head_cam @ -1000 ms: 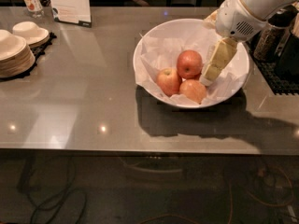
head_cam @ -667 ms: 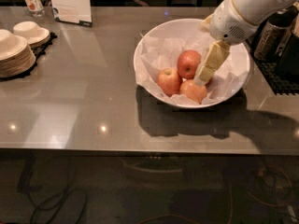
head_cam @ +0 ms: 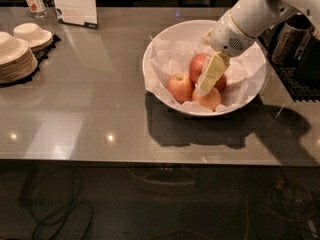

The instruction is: Pick apple from white bowl

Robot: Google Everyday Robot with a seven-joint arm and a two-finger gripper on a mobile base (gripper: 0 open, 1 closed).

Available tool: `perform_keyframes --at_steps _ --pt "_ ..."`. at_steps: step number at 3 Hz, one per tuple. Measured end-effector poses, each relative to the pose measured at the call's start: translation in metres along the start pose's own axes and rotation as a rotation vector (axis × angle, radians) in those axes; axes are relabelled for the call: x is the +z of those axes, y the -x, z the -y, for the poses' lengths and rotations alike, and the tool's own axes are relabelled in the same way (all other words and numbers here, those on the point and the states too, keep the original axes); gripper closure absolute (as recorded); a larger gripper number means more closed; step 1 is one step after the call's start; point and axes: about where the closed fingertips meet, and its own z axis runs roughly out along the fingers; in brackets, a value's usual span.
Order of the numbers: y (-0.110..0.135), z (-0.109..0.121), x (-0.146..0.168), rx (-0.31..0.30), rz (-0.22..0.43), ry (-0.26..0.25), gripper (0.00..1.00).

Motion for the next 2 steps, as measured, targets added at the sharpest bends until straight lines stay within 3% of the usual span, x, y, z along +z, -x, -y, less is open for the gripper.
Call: perform_keyframes --at_steps 2 --pt "-0.0002 0.0001 0.0007 0.000 0.000 0.001 0.42"
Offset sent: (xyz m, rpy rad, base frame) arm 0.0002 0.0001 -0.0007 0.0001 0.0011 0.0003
